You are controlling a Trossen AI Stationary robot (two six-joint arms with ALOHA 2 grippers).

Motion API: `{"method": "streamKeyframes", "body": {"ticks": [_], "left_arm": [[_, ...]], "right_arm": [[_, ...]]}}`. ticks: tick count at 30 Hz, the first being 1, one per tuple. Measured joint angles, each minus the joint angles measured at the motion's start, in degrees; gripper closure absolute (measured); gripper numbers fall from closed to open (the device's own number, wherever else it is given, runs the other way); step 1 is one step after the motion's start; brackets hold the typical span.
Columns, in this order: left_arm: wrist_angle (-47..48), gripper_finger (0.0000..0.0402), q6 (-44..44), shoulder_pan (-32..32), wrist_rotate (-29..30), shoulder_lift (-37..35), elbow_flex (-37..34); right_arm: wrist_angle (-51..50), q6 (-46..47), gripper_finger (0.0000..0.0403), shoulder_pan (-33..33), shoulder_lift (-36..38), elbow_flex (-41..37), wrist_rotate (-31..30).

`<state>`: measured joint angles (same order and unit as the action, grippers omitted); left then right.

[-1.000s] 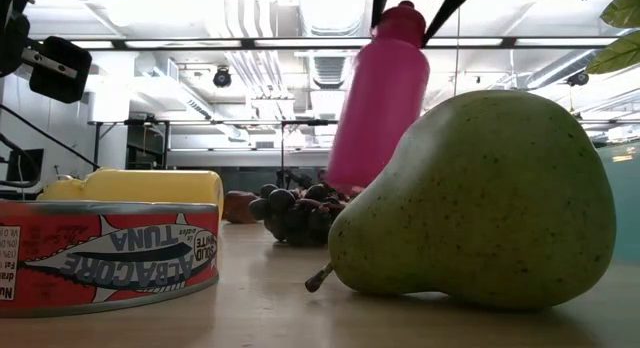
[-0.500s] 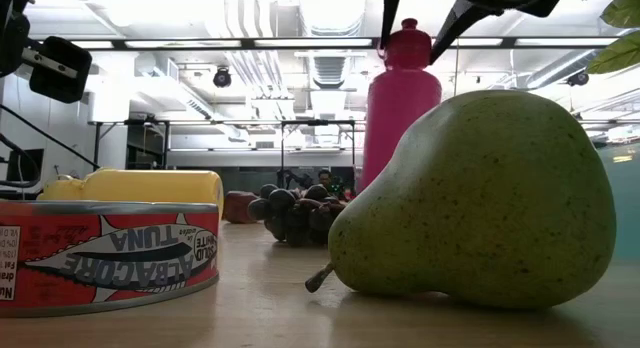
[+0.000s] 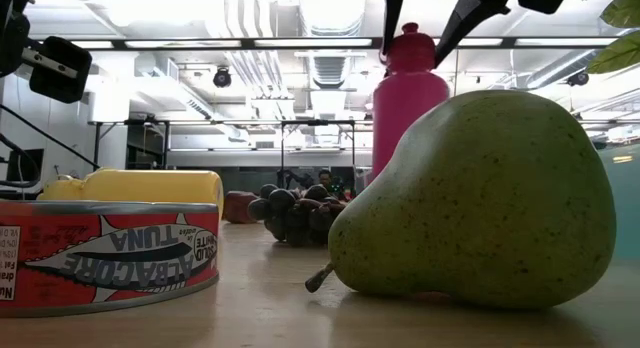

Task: Pick & Place Food Item
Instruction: Put the pink water bottle into the green bin

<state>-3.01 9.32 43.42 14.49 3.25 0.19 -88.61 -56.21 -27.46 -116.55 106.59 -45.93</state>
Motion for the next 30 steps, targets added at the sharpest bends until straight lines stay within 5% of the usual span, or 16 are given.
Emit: {"method": "streamKeyframes", "body": {"ticks": [30], "left_arm": [[0.0, 0.0402, 0.0, 0.0, 0.0, 0.0, 0.0]], "right_arm": [[-1.4, 1.6, 0.0173, 3.9, 3.3, 2.7, 2.4]]}}
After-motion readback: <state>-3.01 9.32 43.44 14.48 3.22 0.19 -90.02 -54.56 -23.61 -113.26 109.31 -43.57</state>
